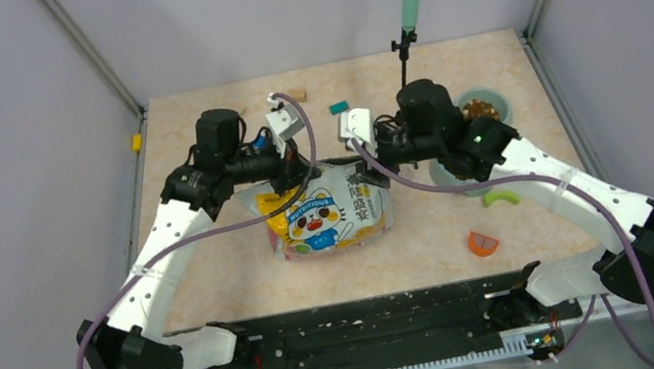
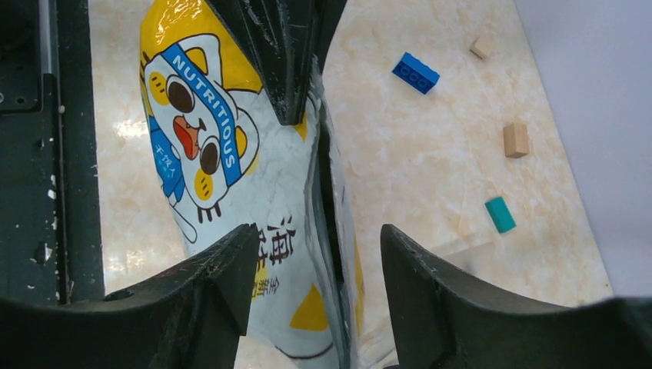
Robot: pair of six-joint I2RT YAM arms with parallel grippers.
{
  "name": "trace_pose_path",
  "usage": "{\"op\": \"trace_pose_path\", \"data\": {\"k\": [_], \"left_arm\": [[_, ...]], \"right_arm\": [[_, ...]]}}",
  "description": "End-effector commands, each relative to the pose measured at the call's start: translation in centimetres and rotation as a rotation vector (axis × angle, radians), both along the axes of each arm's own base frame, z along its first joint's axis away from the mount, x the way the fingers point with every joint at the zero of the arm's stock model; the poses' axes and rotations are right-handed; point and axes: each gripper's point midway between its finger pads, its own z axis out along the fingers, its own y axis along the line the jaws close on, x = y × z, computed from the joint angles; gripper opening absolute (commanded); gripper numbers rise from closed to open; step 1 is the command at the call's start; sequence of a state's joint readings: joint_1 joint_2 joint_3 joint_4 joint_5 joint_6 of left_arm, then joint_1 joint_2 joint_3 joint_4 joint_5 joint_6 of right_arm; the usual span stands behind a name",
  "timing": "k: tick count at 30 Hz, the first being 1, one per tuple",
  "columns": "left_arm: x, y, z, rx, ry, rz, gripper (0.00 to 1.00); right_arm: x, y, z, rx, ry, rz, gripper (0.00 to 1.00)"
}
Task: Serve the pet food
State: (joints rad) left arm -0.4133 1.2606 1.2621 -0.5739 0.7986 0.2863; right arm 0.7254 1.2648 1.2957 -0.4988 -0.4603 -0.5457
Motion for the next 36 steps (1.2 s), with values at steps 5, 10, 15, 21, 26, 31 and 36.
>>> {"op": "trace_pose_path", "data": {"k": [5, 10, 15, 21, 26, 31, 36], "left_arm": [[-1.1, 1.4, 2.8, -0.001, -0.075, -0.004, 0.21], [-2.4, 2.1, 1.7, 0.038, -0.040, -0.012, 0.56], [-3.1, 2.8, 1.2, 0.053, -0.057, 0.007, 0.57], [-3.1, 3.1, 0.3, 0.066, -0.055, 0.018, 0.51], [-3.4, 3.0, -1.5, 0.100, 0.004, -0.015, 0.40], [-4.0, 2.9, -2.8, 0.090, 0.059, -0.023, 0.36], [-3.9, 2.9, -3.0, 0.095, 0.095, 0.004, 0.00]], "right_arm": [[1.8, 2.3, 1.2, 0.052, -0.041, -0.037, 0.00], [2.1, 1.8, 4.4, 0.153, 0.091, -0.033, 0.00], [2.3, 1.7, 6.2, 0.212, 0.260, -0.063, 0.00], [1.4, 2.5, 8.0, 0.321, 0.523, -0.001, 0.00], [0.1, 2.8, 11.1, 0.413, 0.578, 0.052, 0.00], [0.7, 1.8, 9.6, 0.350, 0.608, 0.009, 0.00], [1.5, 0.9, 6.5, 0.271, 0.672, -0.058, 0.00]]}}
